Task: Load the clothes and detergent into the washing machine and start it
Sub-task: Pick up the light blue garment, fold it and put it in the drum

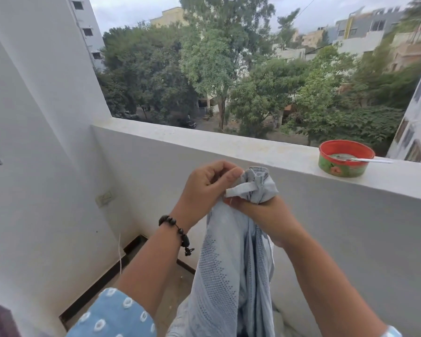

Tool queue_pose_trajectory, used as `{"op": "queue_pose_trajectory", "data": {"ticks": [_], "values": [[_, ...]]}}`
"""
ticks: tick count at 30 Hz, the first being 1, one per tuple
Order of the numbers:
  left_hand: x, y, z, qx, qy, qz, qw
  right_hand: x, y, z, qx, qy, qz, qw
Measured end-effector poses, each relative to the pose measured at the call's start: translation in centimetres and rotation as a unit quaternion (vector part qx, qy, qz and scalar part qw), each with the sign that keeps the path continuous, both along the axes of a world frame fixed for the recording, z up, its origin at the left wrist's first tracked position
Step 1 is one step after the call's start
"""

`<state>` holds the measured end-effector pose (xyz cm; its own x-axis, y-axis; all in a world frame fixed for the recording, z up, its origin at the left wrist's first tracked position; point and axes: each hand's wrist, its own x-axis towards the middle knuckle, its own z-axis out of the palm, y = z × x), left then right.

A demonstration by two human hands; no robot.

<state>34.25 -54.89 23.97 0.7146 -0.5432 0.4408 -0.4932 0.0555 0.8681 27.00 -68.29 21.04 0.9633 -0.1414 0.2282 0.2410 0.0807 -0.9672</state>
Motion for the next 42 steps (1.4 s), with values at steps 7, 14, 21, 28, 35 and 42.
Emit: {"op": "queue_pose_trajectory", "data": {"ticks": [7, 14, 21, 28, 35, 42], "values": [[-0.6, 1.8, -5.0, 0.043, 0.114, -0.031, 0.992, -0.2, -1.4, 1.5, 0.065, -0.056, -0.059, 0.995], [0.1, 4.5, -12.8, 0.208, 0.169, 0.002, 0.963, -1.1, -2.6, 3.7, 0.106, -0.112, -0.080, 0.985], [1.6, 5.7, -11.1, 0.120, 0.171, 0.097, 0.973, -1.5, -3.5, 4.3, 0.129, -0.145, -0.095, 0.976], [0.6, 2.4, -2.4, 0.000, 0.060, 0.084, 0.995, -0.9, -1.7, 1.8, 0.068, -0.032, -0.045, 0.996], [-0.5, 0.4, 0.2, 0.010, -0.052, 0.045, 0.998, -0.8, -0.2, 1.2, 0.005, -0.041, 0.015, 0.999], [-0.2, 2.4, -6.2, 0.081, 0.064, -0.010, 0.995, -1.0, -2.1, 2.8, 0.130, -0.131, -0.069, 0.981]]}}
